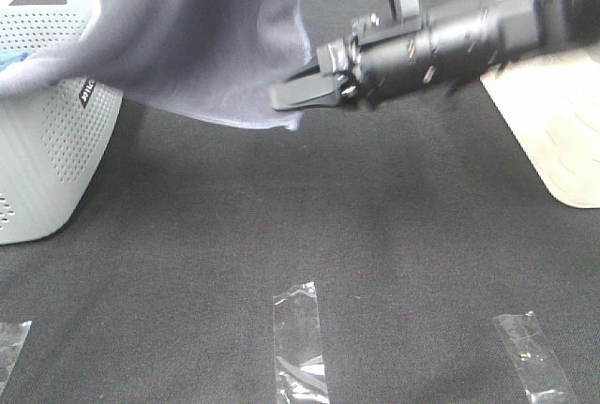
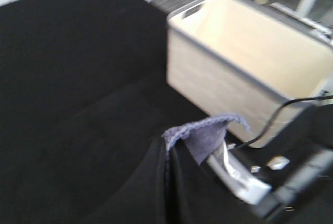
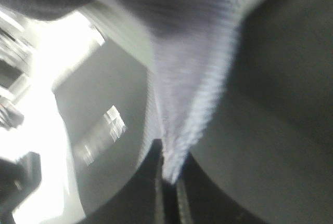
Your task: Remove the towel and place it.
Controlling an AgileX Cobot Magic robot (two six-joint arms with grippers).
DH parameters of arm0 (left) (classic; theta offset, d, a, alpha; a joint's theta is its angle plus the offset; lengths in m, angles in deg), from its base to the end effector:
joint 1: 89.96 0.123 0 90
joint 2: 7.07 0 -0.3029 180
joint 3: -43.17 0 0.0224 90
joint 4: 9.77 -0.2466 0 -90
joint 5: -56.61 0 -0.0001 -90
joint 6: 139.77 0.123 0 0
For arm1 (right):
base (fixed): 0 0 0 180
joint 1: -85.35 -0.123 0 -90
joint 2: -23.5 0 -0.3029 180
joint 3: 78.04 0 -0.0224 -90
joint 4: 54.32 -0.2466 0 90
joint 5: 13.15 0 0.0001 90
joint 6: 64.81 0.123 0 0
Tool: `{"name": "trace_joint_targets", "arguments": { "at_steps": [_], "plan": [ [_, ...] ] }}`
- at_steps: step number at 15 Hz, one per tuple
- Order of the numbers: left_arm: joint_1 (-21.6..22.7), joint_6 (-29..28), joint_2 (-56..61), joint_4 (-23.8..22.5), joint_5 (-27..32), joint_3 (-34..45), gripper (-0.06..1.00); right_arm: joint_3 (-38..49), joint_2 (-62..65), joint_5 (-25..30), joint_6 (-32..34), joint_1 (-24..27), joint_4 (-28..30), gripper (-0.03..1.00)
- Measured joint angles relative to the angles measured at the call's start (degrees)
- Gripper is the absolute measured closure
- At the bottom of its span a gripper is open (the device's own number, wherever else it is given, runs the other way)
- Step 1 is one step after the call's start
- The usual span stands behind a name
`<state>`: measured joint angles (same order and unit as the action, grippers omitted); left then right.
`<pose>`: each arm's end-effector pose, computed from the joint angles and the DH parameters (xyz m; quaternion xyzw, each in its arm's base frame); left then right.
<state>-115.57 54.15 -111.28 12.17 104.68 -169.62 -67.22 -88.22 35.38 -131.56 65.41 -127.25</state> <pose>0.3512 -0.2063 0.4621 0.2505 0.8111 -0.2358 0.4731 0.3329 0.2145 0.2240 -0.2902 0.8286 0.4107 0.2460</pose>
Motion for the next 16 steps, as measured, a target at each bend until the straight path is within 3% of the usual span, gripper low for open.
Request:
{"name": "trace_joint_targets", "arguments": {
  "at_steps": [2, 4, 6, 8, 9, 12, 16],
  "plan": [
    [0.0, -7.9, -2.0, -7.5, 0.0, 0.0, 0.94, -5.9, 2.1, -0.2, 21.6, 0.0, 20.9, 0.97],
    [0.0, -12.5, -4.4, -12.1, -1.0, 0.0, 0.94, -12.8, 2.7, 4.2, 40.9, 0.0, 41.1, 0.97],
    [0.0, -13.2, -7.3, -13.8, -5.4, 0.0, 0.94, -21.0, 2.7, 8.9, 54.7, 0.0, 58.4, 0.97],
    [0.0, -13.2, -10.9, -16.4, -16.6, 0.1, 0.94, -31.2, 2.7, 11.3, 62.6, 0.0, 71.7, 0.97],
    [0.0, -13.2, -11.3, -17.2, -19.3, 0.1, 0.94, -33.5, 2.7, 11.3, 63.4, 0.0, 72.9, 0.97],
    [0.0, -13.2, -11.6, -25.4, -36.4, -0.1, 0.94, -46.6, 2.1, 6.9, 64.6, 0.0, 80.2, 0.97],
    [3.4, -13.1, -11.5, -29.8, -49.3, -3.8, 0.94, -52.9, 1.9, -7.5, 64.6, 0.0, 85.3, 0.97]
  ]
}}
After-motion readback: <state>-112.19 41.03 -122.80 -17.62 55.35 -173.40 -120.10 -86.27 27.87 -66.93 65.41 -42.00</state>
